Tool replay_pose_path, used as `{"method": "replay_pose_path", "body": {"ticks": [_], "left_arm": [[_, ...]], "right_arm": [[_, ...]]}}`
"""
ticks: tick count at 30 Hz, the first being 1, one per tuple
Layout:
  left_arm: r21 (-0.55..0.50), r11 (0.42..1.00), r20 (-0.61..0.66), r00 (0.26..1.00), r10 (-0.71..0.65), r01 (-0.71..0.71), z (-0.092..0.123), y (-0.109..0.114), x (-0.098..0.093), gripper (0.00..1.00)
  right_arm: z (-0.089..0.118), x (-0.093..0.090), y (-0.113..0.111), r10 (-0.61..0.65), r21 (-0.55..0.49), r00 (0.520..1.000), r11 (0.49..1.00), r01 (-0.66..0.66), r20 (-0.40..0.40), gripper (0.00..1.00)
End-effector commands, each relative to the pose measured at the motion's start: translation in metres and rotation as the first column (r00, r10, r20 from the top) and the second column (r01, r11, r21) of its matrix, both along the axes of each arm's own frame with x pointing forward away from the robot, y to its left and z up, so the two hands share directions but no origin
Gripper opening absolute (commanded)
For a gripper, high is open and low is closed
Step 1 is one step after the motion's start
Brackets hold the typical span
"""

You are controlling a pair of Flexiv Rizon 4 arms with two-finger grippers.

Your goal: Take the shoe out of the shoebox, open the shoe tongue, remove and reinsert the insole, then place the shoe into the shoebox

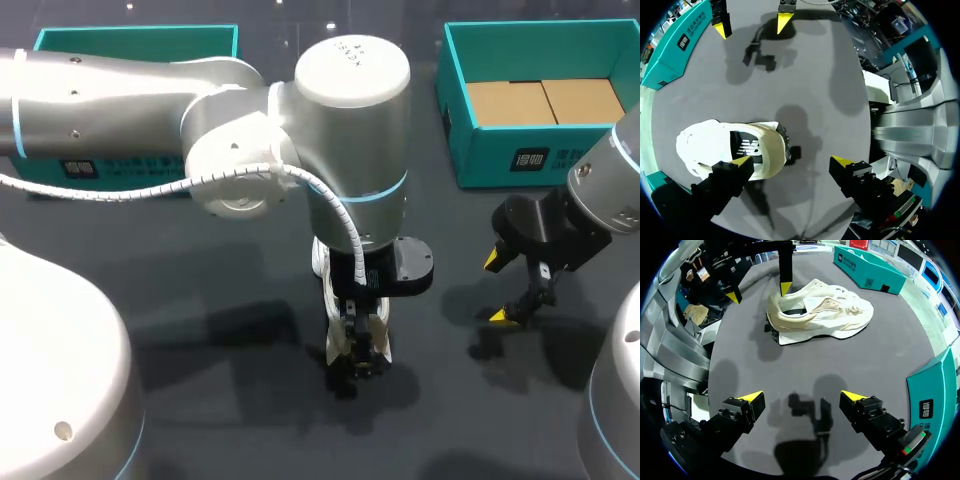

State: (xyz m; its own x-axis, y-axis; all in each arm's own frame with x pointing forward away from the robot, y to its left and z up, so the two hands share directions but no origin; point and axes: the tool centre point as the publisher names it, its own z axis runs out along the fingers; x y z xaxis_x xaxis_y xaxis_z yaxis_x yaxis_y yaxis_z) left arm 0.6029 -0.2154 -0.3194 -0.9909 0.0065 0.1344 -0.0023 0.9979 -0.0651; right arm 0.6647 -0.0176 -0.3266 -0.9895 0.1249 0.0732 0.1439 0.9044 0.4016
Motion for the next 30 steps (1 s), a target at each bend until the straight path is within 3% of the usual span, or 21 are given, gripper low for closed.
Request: {"method": "replay_pose_path", "body": {"ticks": [1, 30], "left_arm": [[0.004, 1.000, 0.003, 1.000, 0.008, -0.008, -0.011, -0.006, 0.001, 1.00], [0.069, 0.997, 0.004, 0.999, 0.033, -0.033, -0.064, -0.010, 0.011, 1.00]], "right_arm": [[0.001, -0.002, 0.000, -0.001, -0.002, 1.000, 1.000, 0.001, 0.002, 1.00], [0.001, -0.002, 0.000, -0.001, -0.002, 1.000, 1.000, 0.001, 0.002, 1.00]]}}
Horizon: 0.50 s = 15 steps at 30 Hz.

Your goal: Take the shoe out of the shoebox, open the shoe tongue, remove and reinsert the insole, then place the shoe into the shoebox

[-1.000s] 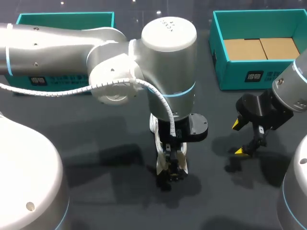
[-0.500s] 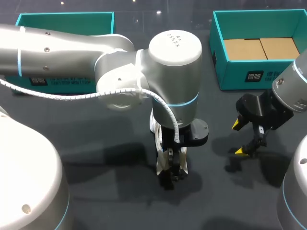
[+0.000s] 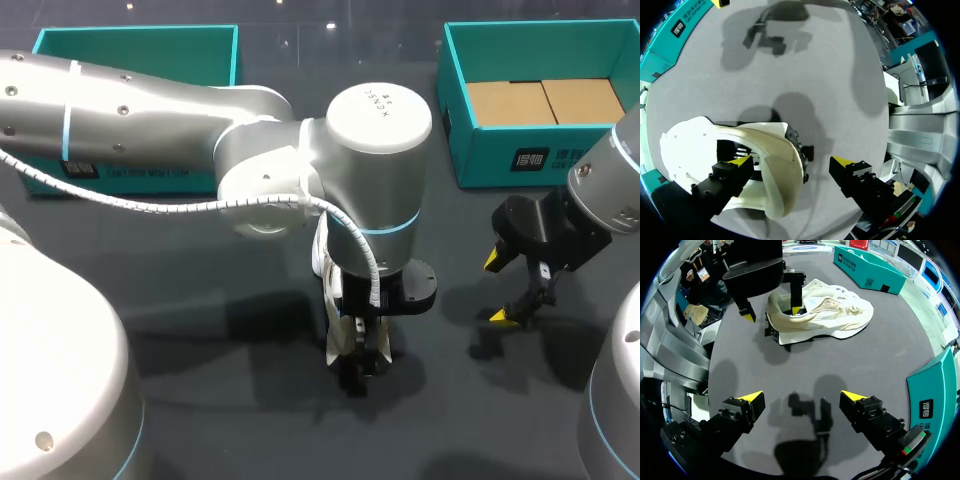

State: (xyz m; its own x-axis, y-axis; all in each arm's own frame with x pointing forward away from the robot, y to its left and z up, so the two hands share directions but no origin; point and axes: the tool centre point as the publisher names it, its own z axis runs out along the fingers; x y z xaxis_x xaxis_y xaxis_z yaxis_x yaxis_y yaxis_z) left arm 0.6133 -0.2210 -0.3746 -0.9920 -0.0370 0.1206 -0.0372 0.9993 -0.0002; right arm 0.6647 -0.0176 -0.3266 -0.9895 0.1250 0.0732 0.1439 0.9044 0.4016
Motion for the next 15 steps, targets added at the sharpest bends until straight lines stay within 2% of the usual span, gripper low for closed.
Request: {"method": "replay_pose_path", "body": {"ticks": [1, 6, 12, 15], "left_arm": [[0.006, 1.000, -0.011, 1.000, -0.002, 0.002, -0.010, -0.005, 0.000, 1.00], [0.008, 1.000, -0.012, 1.000, -0.002, 0.002, -0.012, -0.003, -0.003, 1.00], [0.020, 1.000, -0.001, 1.000, 0.008, -0.008, -0.018, -0.001, -0.008, 0.81], [0.027, 1.000, 0.011, 1.000, 0.016, -0.017, -0.020, -0.001, -0.010, 0.79]], "right_arm": [[0.001, -0.002, 0.000, -0.001, -0.002, 1.000, 1.000, 0.001, 0.002, 1.00], [0.001, -0.002, 0.000, -0.001, -0.002, 1.000, 1.000, 0.001, 0.002, 1.00], [0.001, -0.002, 0.000, -0.001, -0.002, 1.000, 1.000, 0.001, 0.002, 1.00], [0.001, -0.002, 0.000, -0.001, -0.002, 1.000, 1.000, 0.001, 0.002, 1.00]]}}
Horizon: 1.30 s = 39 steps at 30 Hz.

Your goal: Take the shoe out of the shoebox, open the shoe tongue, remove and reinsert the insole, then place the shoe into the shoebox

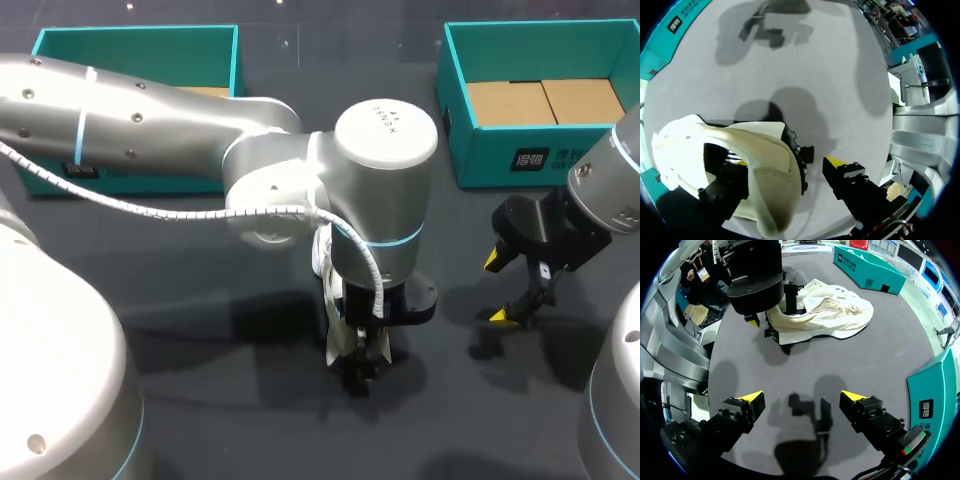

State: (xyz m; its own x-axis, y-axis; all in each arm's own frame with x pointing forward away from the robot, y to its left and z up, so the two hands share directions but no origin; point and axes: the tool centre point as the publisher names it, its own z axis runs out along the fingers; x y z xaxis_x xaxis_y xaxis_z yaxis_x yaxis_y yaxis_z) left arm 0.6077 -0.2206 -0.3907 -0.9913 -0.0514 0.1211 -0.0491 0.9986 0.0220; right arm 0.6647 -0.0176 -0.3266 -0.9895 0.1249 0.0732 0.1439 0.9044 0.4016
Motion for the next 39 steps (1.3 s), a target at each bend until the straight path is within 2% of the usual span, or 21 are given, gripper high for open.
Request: {"method": "replay_pose_path", "body": {"ticks": [1, 4, 8, 10, 16, 18, 20, 21, 22, 31, 38, 39], "left_arm": [[0.006, 1.000, 0.013, 1.000, 0.007, -0.007, -0.004, -0.001, -0.005, 0.79], [0.003, 1.000, 0.012, 1.000, 0.017, -0.017, -0.004, 0.000, -0.004, 0.77], [-0.001, 1.000, 0.017, 0.999, 0.031, -0.031, -0.003, 0.002, -0.004, 0.66], [-0.002, 0.999, 0.020, 0.999, 0.038, -0.038, -0.002, 0.003, -0.004, 0.51], [-0.002, 0.999, 0.031, 0.998, 0.053, -0.053, 0.002, 0.005, -0.003, 0.33], [0.000, 0.998, 0.034, 0.998, 0.057, -0.057, 0.002, 0.005, -0.003, 0.24], [0.000, 0.998, 0.035, 0.998, 0.059, -0.060, 0.002, 0.006, -0.003, 0.13], [0.001, 0.998, 0.036, 0.998, 0.061, -0.061, 0.003, 0.006, -0.003, 0.04], [0.002, 0.998, 0.036, 0.997, 0.062, -0.062, 0.003, 0.007, -0.003, 0.00], [-0.001, 0.998, 0.053, 0.997, 0.061, -0.061, 0.013, 0.012, -0.005, 0.00], [-0.012, 0.998, 0.067, 0.996, 0.058, -0.057, 0.039, 0.020, 0.000, 0.00], [-0.019, 0.999, 0.057, 0.997, 0.047, -0.046, 0.048, 0.023, 0.002, 0.00]], "right_arm": [[0.001, -0.002, 0.000, -0.001, -0.002, 1.000, 1.000, 0.001, 0.002, 1.00], [0.001, -0.002, 0.000, -0.001, -0.002, 1.000, 1.000, 0.001, 0.002, 1.00], [0.001, -0.002, 0.000, -0.001, -0.002, 1.000, 1.000, 0.001, 0.002, 1.00], [0.001, -0.002, 0.000, -0.001, -0.002, 1.000, 1.000, 0.001, 0.002, 1.00], [0.001, -0.002, 0.000, -0.001, -0.002, 1.000, 1.000, 0.001, 0.002, 1.00], [0.001, -0.002, 0.000, -0.001, -0.002, 1.000, 1.000, 0.001, 0.002, 1.00], [0.001, -0.002, 0.000, -0.001, -0.002, 1.000, 1.000, 0.001, 0.002, 1.00], [0.001, -0.002, 0.000, -0.001, -0.002, 1.000, 1.000, 0.001, 0.002, 1.00], [0.001, -0.002, 0.000, -0.001, -0.002, 1.000, 1.000, 0.001, 0.002, 1.00], [0.001, -0.002, 0.000, -0.001, -0.002, 1.000, 1.000, 0.001, 0.002, 1.00], [0.001, -0.002, 0.000, -0.001, -0.002, 1.000, 1.000, 0.001, 0.002, 1.00], [0.001, -0.002, 0.000, -0.001, -0.002, 1.000, 1.000, 0.001, 0.002, 1.00]]}}
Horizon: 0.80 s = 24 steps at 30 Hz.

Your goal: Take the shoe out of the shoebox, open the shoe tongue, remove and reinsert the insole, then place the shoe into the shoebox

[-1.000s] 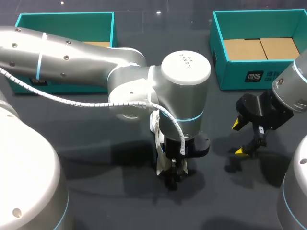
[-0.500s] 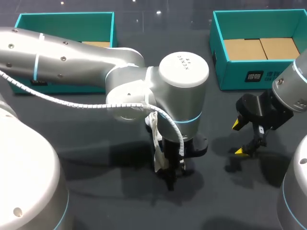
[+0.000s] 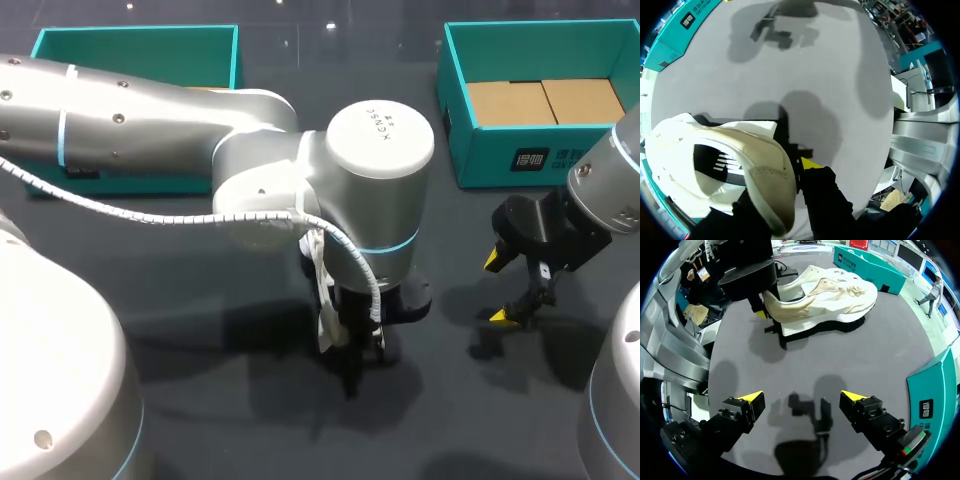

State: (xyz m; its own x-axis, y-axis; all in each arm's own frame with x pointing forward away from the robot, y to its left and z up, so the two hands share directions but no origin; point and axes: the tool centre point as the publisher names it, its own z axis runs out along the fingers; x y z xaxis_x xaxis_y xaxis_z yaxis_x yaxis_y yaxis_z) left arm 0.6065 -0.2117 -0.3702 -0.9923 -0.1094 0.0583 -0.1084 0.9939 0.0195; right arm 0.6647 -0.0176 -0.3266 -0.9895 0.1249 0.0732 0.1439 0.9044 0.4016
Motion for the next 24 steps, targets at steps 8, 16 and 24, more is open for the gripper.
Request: {"method": "replay_pose_path", "body": {"ticks": [8, 16, 24], "left_arm": [[-0.019, 1.000, -0.046, 0.999, -0.025, 0.024, 0.070, 0.032, 0.012, 0.00], [-0.011, 0.999, -0.085, 0.995, -0.042, 0.041, 0.110, 0.054, 0.024, 0.00], [-0.003, 0.997, -0.104, 0.992, -0.077, 0.077, 0.155, 0.081, 0.048, 0.00]], "right_arm": [[0.001, -0.002, 0.000, -0.001, -0.002, 1.000, 1.000, 0.001, 0.002, 1.00], [0.001, -0.002, 0.000, -0.001, -0.002, 1.000, 1.000, 0.001, 0.002, 1.00], [0.001, -0.002, 0.000, -0.001, -0.002, 1.000, 1.000, 0.001, 0.002, 1.00]]}}
